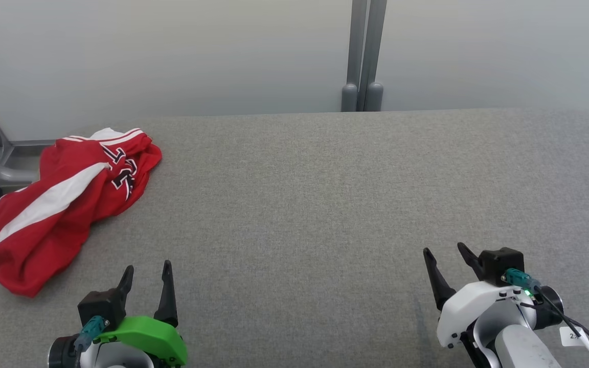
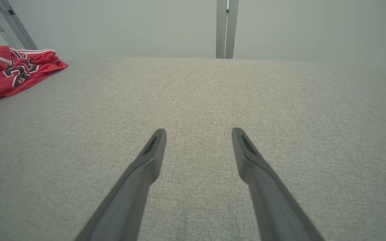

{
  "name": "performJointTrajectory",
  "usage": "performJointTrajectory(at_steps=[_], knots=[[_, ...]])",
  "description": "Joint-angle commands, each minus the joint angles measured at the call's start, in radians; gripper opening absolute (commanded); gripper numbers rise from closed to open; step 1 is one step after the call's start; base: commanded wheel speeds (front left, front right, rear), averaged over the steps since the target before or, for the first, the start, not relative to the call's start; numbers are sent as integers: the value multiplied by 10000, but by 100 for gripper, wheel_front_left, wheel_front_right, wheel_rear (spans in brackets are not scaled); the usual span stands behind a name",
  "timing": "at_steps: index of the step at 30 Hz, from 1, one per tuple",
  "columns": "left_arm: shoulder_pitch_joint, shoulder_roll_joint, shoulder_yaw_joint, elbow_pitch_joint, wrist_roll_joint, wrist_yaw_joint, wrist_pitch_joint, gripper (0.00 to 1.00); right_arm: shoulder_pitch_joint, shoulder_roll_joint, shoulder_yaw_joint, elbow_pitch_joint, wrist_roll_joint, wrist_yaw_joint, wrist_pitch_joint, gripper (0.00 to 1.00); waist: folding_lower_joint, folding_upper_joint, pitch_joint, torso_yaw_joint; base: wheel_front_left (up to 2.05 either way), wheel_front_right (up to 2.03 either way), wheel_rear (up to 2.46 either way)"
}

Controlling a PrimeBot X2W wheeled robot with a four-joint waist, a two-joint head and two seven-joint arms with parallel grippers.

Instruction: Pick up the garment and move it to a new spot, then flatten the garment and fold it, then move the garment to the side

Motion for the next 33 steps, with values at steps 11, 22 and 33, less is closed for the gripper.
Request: performJointTrajectory(at_steps=[11,22,33], knots=[[-140,145,-132,79,125,79,-40,100,-188,-58,61,222,-159,2,-168,100,0,0,16,-11,0,0,0],[-239,191,-246,196,52,87,29,100,-130,-53,98,248,-55,2,-266,100,0,0,0,670,0,0,0],[-174,398,-312,149,69,133,109,100,-165,-53,301,321,267,2,-449,100,0,0,-81,2286,0,0,0]])
